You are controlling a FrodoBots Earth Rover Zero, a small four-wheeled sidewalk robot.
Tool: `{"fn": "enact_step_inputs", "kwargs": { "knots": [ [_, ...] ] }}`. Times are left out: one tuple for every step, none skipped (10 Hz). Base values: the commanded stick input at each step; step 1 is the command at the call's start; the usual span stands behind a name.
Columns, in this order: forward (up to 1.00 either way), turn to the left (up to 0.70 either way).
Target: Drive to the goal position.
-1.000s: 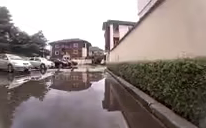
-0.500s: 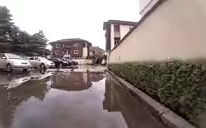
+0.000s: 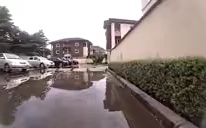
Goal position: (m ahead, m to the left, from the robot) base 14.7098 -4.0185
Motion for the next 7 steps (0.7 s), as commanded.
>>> {"fn": "enact_step_inputs", "kwargs": {
  "knots": [
    [0.50, 0.00],
    [0.50, 0.00],
    [0.50, 0.00],
    [0.50, 0.00],
    [0.50, 0.00],
    [0.50, 0.00],
    [0.50, 0.00]
  ]
}}
